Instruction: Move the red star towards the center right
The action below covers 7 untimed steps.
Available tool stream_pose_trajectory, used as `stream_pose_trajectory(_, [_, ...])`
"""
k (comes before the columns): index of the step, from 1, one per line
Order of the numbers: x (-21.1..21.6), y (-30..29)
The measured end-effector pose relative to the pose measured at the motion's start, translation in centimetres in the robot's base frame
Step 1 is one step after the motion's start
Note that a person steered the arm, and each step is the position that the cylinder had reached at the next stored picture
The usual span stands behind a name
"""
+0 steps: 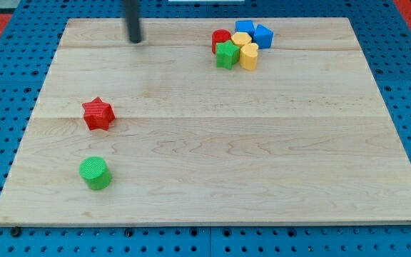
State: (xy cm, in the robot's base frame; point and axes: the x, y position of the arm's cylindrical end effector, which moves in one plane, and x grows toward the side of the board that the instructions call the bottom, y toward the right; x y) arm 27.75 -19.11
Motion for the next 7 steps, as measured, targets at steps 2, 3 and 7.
stream_pose_trajectory(2, [10.8,-4.6])
stream_pose_trajectory(3, [13.5,0.6])
stream_pose_trajectory(7, [17.2,-4.7])
